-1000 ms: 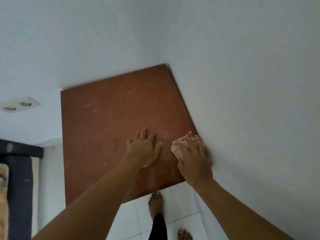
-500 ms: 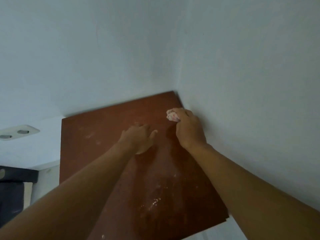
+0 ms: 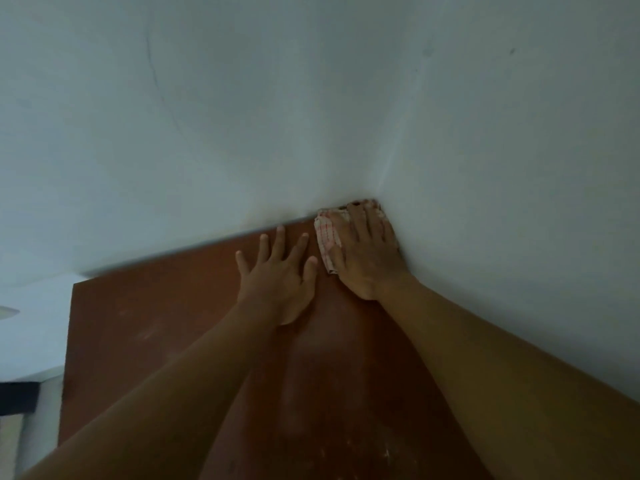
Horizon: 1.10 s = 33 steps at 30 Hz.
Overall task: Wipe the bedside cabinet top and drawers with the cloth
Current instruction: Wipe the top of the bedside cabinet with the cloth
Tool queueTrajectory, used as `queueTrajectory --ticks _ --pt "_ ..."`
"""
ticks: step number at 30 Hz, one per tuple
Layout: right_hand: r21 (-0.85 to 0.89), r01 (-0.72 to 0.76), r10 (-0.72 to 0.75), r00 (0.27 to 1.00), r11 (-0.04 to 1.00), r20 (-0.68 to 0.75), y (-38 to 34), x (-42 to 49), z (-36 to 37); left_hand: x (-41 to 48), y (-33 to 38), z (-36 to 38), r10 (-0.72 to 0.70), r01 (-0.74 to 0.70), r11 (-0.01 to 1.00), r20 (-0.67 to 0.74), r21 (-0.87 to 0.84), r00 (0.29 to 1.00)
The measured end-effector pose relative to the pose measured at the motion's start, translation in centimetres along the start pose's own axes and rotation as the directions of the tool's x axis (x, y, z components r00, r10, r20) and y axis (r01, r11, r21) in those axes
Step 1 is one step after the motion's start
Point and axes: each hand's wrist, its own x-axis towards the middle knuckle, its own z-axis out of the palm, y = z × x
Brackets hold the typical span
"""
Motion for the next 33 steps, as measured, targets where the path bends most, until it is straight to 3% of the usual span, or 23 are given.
queueTrajectory --ticks 11,21,33 --pt "-0.027 -0.001 0.000 0.999 1.000 -0.034 0.0 -1.3 0.4 0.3 0.2 0.3 -0.037 0.036 0.999 0.010 0.033 0.999" --pt "-0.015 -0.030 0.028 0.998 0.999 -0.064 0.2 -9.9 2.3 -0.1 1.5 -0.9 -0.099 0.094 0.989 0.039 0.117 0.994" --pt "-0.024 -0.047 0.046 0.999 0.999 -0.025 1.3 -24.0 4.6 -11.5 6.2 4.2 0.017 -0.019 0.995 0.026 0.094 1.000"
